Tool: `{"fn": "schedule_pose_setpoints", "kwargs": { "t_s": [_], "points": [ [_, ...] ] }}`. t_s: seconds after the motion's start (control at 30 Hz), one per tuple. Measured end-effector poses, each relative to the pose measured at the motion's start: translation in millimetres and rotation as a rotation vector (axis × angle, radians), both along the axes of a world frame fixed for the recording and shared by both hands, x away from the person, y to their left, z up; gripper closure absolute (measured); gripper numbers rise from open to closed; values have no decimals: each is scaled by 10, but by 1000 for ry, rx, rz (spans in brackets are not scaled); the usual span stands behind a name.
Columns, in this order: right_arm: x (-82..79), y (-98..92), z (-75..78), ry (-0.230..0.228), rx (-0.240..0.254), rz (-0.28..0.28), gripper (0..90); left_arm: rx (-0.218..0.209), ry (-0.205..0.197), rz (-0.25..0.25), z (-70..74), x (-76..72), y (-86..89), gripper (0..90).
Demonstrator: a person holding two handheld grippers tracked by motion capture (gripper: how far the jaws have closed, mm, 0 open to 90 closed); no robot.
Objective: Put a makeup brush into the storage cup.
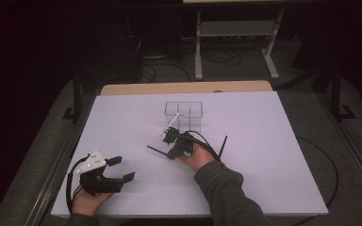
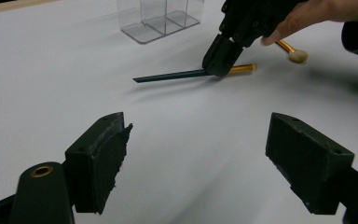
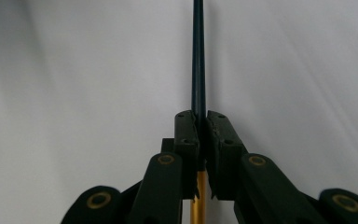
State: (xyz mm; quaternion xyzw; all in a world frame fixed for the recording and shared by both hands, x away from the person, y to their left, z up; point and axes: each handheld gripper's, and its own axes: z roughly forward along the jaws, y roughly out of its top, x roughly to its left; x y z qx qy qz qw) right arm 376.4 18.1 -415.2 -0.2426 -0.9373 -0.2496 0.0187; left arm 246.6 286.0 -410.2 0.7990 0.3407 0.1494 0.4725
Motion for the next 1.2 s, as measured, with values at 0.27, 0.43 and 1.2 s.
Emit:
{"fn": "schedule_pose_setpoints", "kwargs": {
  "t_s": [0.27,0.43,1.2],
  "points": [
    [-86,-141,134,-12,30,43,826,9,-4,-12,10,-14,-36,207],
    [-162,-297,269,-30,76,58,826,2,-8,-15,12,-36,-65,208],
    [-294,-918,417,-45,184,108,826,12,-8,-99,105,45,-259,238]
  ]
}}
